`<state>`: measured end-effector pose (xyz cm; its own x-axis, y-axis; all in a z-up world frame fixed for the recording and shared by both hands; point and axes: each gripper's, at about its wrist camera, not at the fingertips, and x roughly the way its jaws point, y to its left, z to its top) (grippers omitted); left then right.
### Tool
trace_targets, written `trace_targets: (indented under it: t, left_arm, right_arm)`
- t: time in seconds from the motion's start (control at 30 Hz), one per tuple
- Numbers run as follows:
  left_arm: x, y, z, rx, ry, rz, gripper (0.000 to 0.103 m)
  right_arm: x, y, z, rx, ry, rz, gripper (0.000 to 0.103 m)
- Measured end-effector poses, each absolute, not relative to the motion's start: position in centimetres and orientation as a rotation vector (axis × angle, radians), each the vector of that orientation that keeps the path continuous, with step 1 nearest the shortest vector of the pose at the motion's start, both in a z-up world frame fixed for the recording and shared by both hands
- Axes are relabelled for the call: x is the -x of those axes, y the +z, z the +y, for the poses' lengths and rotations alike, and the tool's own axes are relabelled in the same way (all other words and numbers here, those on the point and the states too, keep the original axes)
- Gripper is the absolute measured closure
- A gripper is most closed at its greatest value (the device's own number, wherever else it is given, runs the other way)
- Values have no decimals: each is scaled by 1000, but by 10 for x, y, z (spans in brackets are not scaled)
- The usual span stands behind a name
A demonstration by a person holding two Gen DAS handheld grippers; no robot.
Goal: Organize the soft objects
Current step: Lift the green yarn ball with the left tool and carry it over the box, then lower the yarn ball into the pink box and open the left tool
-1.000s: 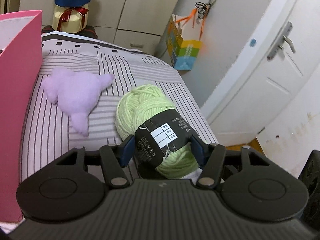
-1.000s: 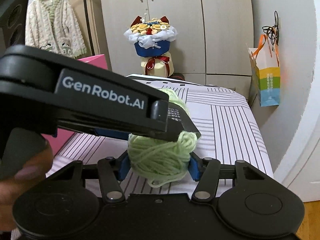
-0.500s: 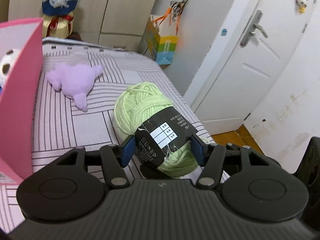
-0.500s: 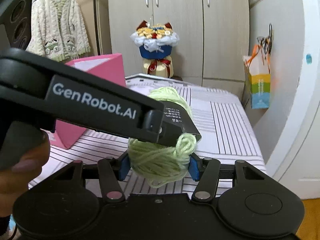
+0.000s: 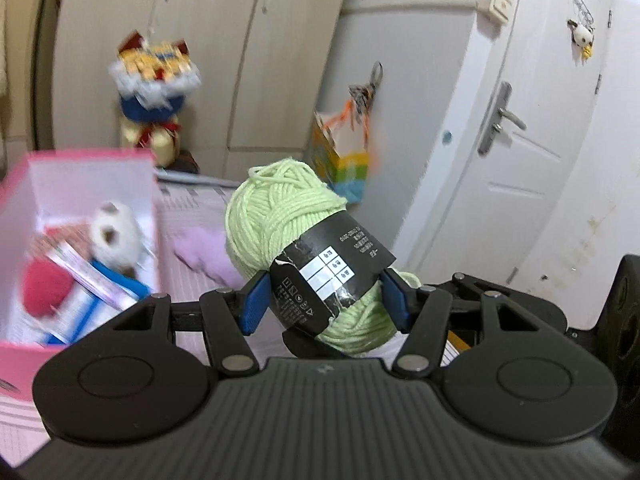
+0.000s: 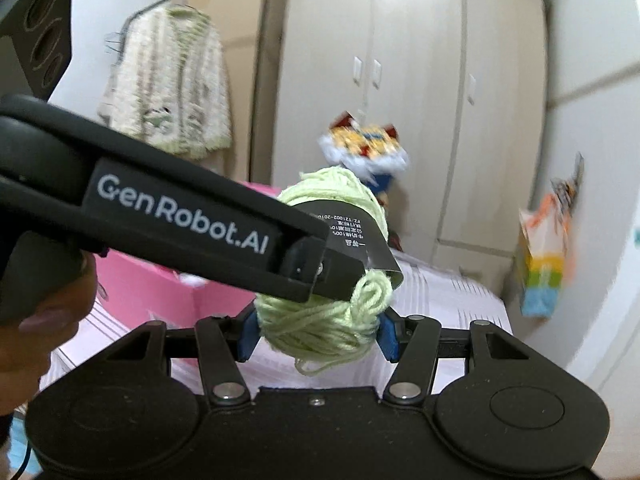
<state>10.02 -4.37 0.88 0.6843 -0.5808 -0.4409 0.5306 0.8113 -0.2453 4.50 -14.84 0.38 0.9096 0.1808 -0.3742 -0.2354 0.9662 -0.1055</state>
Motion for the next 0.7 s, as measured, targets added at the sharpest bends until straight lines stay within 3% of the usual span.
trace_targets:
  t: [0.3, 0.7]
  left_arm:
    - [-137, 42, 12, 80, -522, 496, 45]
    - [-218, 38, 77, 116, -426, 567, 44]
  right_arm:
    - [-92, 28, -104, 139, 340, 301, 41]
    - [-182, 24, -58, 98, 512, 385, 41]
